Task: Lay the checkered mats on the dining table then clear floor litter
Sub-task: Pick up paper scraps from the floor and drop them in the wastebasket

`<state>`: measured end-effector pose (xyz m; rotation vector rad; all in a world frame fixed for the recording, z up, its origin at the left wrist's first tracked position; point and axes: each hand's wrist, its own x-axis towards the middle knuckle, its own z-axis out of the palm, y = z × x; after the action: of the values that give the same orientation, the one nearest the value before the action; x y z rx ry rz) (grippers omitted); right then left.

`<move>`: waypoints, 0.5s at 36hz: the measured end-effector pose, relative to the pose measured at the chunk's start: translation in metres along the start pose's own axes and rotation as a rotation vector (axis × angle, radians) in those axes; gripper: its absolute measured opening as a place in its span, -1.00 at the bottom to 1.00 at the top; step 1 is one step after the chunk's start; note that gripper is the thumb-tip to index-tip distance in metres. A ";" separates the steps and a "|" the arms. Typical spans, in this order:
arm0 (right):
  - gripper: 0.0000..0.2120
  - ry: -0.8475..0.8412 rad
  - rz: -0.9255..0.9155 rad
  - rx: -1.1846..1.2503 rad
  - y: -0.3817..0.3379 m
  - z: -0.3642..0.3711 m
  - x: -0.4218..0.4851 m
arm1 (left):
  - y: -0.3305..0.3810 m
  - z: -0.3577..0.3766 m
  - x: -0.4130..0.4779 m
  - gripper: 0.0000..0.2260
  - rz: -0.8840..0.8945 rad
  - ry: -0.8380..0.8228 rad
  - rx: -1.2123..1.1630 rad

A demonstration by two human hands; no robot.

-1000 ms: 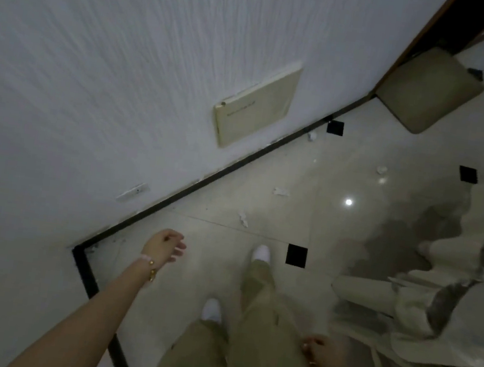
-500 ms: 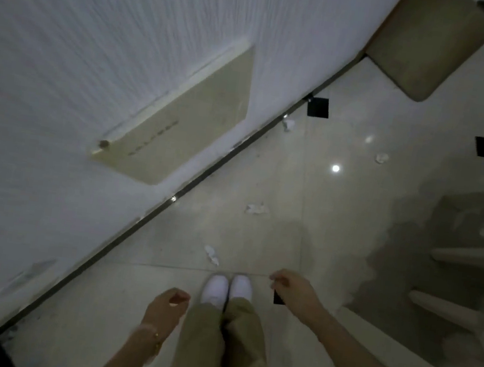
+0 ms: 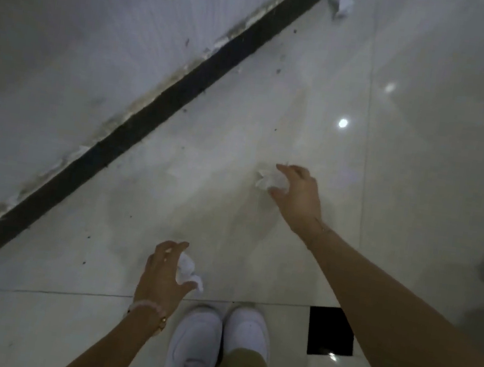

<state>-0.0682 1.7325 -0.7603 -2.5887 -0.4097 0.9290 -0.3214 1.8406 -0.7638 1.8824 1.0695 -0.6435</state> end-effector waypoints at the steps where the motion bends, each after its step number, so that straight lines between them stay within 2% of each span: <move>1: -0.53 0.010 0.005 0.014 0.002 0.006 0.008 | -0.003 0.007 0.002 -0.36 0.010 0.007 0.005; 6: -0.70 0.096 -0.042 0.035 0.015 0.031 0.024 | -0.017 0.032 0.011 -0.66 0.085 0.175 0.088; 10: -0.85 0.126 -0.033 0.064 0.021 0.040 0.026 | -0.026 0.040 0.017 -0.99 0.133 0.217 0.070; 14: -0.87 0.088 0.047 0.146 0.022 0.038 0.021 | -0.025 0.039 0.020 -0.94 0.138 0.187 -0.020; 18: -0.87 0.058 0.127 0.235 0.018 0.023 0.005 | -0.008 0.024 0.011 -0.77 0.005 0.157 -0.244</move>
<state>-0.0773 1.7234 -0.7874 -2.4400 -0.1132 0.8837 -0.3238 1.8268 -0.7874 1.7426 1.1854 -0.3482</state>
